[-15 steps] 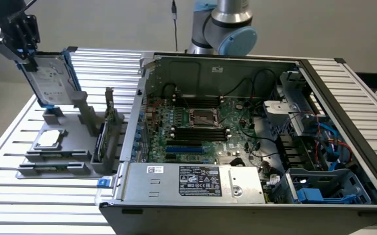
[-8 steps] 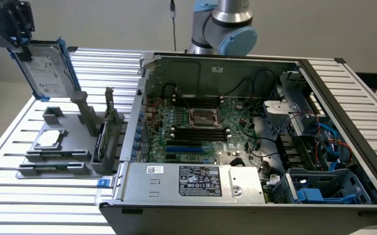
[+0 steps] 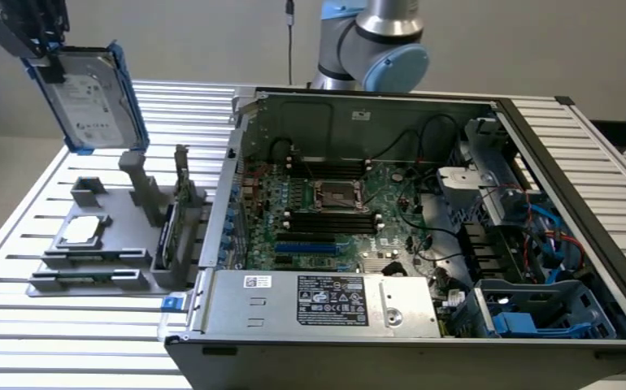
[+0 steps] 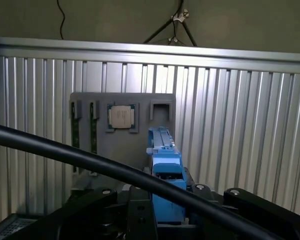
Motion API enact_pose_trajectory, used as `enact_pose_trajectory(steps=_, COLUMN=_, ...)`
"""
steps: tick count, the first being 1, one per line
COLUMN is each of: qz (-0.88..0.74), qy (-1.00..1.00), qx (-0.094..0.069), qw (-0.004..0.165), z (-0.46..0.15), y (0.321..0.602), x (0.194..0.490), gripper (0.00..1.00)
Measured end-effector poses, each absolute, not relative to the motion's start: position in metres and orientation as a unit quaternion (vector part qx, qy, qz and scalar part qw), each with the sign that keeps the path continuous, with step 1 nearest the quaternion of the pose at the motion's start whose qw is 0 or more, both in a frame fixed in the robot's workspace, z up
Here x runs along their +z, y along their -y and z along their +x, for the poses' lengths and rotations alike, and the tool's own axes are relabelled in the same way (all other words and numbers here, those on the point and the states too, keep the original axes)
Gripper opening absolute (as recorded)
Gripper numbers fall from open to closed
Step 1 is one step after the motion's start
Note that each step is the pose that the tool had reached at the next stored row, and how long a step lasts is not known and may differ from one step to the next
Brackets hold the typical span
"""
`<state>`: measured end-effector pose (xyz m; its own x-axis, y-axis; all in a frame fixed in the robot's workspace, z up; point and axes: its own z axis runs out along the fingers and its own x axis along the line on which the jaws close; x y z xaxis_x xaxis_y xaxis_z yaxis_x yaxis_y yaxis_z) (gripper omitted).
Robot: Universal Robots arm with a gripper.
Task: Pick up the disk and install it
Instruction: 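Pick up the disk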
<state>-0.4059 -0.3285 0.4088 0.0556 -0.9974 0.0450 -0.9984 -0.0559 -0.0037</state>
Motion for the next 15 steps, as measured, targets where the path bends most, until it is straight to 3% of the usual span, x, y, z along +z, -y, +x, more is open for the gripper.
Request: enact_pose_trajectory(steps=15, qz=0.726, qy=0.687, qx=0.016, qw=0.012, z=-0.338, y=0.329, x=0.461, gripper=0.32)
